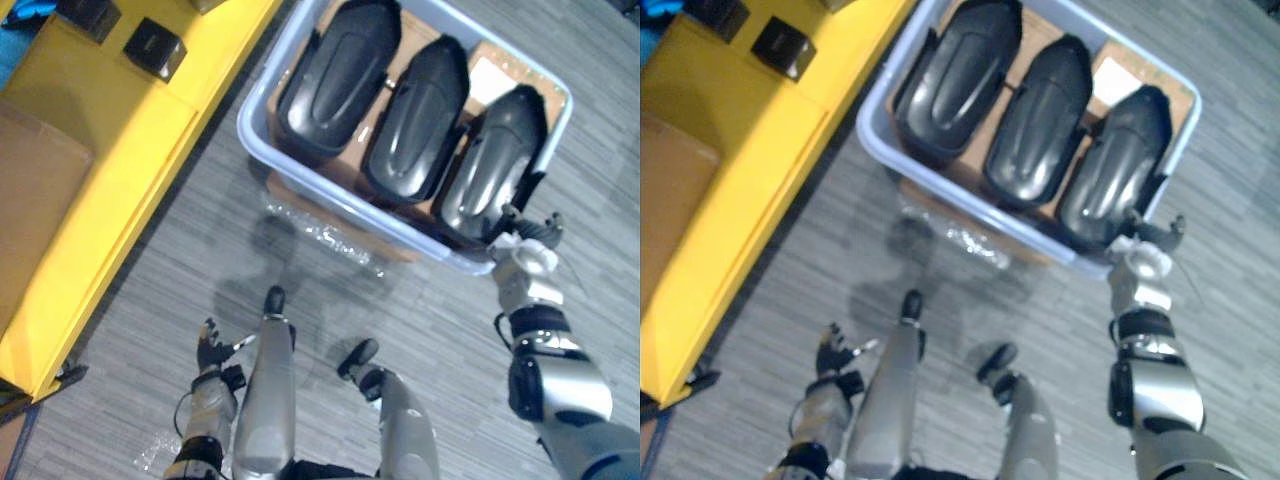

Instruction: Walk over and take plastic housings, then place them on the shelf

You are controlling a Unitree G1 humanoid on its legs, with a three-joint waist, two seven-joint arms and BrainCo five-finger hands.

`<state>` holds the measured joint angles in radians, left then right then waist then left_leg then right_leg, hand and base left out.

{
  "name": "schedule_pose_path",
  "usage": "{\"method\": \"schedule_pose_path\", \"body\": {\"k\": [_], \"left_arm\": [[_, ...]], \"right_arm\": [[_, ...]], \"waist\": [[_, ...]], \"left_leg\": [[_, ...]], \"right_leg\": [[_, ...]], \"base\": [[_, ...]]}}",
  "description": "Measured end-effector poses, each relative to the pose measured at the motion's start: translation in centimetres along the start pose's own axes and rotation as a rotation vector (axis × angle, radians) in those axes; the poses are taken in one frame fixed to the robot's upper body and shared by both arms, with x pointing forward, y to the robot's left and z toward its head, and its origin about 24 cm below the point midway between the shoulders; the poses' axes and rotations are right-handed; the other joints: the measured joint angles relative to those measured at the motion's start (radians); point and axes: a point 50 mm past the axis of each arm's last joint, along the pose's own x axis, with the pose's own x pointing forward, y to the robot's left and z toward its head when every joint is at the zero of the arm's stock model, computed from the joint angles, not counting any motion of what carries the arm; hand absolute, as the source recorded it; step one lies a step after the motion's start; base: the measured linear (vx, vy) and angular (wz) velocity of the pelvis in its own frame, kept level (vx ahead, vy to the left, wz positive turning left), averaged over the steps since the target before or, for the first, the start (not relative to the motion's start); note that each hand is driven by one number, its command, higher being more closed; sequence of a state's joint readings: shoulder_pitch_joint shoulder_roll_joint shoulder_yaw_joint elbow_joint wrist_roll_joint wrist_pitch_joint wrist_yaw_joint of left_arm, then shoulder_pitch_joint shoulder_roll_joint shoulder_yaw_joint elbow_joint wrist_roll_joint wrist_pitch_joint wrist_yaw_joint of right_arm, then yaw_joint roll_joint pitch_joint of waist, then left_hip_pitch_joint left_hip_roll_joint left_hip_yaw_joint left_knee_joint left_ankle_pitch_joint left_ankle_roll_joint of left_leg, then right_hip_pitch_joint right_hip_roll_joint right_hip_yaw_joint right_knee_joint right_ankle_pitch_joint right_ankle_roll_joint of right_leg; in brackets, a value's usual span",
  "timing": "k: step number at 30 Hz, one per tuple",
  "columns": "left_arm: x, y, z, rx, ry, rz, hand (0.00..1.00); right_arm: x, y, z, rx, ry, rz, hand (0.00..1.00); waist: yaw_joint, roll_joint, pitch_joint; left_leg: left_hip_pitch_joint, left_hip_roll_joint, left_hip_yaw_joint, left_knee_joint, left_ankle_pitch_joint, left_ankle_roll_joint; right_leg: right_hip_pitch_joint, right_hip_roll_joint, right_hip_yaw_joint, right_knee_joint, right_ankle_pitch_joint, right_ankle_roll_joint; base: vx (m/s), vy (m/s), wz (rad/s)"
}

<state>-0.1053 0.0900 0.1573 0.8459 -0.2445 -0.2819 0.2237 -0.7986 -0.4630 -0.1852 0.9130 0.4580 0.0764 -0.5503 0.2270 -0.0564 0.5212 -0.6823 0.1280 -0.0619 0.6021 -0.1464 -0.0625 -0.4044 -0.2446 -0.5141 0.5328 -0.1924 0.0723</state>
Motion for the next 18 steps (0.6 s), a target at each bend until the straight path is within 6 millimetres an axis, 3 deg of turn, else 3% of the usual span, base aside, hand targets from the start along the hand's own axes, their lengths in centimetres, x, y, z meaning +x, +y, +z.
{"method": "schedule_pose_path", "body": {"k": [5, 6, 11, 18], "left_arm": [[-0.9, 0.5, -1.6, -0.088, 0.056, 0.036, 0.00], [-0.9, 0.6, -1.7, -0.089, 0.053, 0.036, 0.00], [-1.1, 0.7, -1.6, -0.134, 0.016, 0.032, 0.00], [-1.3, 0.8, -1.6, -0.168, -0.003, 0.033, 0.00]], "right_arm": [[-0.1, 1.2, 2.0, -0.078, -0.060, 0.046, 0.00], [-0.1, 1.4, 2.1, -0.097, -0.067, 0.051, 1.00], [-0.2, 2.4, 4.0, -0.204, -0.138, 0.109, 1.00], [0.4, 1.6, 6.4, -0.466, -0.259, 0.078, 1.00]], "waist": [[-0.007, 0.015, 0.009], [-0.008, 0.016, 0.009], [-0.021, 0.018, 0.010], [-0.025, 0.021, 0.012]], "left_leg": [[-0.027, -0.004, 0.023, 0.018, -0.001, 0.002], [-0.032, -0.005, 0.026, 0.019, -0.002, 0.003], [-0.074, -0.007, 0.033, 0.044, -0.002, 0.003], [-0.111, -0.005, 0.034, 0.081, -0.003, 0.004]], "right_leg": [[-0.077, -0.032, 0.039, 0.090, -0.038, -0.010], [-0.091, -0.037, 0.047, 0.102, -0.043, -0.010], [-0.164, -0.057, 0.074, 0.179, -0.070, -0.021], [-0.209, -0.067, 0.086, 0.232, -0.084, -0.031]], "base": [[-0.06, -0.039, -0.09], [-0.12, -0.046, -0.03], [-0.08, -0.037, -0.04], [-0.04, -0.008, -0.03]]}}
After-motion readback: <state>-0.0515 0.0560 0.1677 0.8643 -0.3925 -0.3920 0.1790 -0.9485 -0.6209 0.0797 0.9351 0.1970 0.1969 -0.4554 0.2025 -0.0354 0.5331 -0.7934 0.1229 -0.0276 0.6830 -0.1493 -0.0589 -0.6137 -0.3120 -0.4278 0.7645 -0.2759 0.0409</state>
